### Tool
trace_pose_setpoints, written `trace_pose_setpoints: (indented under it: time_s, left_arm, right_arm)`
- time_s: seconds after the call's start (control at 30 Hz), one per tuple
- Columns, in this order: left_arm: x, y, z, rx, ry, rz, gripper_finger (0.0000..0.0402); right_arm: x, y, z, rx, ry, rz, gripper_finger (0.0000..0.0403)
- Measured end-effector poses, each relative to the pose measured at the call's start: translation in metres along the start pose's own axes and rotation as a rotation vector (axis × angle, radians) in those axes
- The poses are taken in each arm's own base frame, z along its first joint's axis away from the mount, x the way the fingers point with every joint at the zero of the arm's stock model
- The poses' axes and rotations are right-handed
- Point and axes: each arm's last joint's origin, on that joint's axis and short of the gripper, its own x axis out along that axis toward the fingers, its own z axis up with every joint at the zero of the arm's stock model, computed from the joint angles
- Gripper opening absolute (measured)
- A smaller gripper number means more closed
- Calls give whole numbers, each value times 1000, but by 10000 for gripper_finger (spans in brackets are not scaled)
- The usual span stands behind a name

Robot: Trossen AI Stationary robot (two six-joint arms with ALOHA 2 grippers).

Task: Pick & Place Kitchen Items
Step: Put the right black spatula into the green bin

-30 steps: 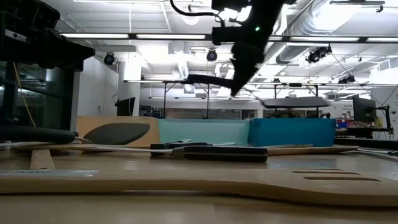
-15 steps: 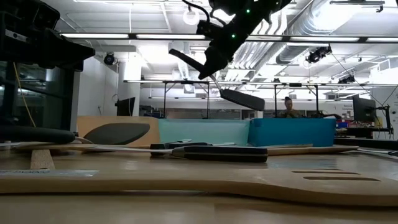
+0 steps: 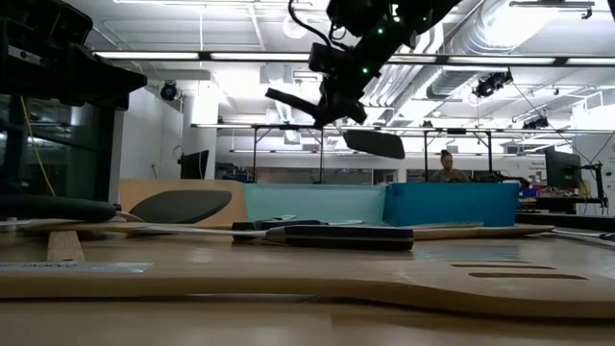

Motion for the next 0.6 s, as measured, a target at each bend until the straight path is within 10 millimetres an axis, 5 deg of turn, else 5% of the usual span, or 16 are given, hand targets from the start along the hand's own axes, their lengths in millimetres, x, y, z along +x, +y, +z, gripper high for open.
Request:
trace_pose_setpoints:
  time_s: [0.3,0.6]
  left_arm:
    - [0,0,0,0,0,0,0]
    - [0,0,0,0,-1,0,0]
  right_arm:
    - [14,-11,-15,-89,-96,77,99]
    - [59,9,-20,-208,-117,69,105]
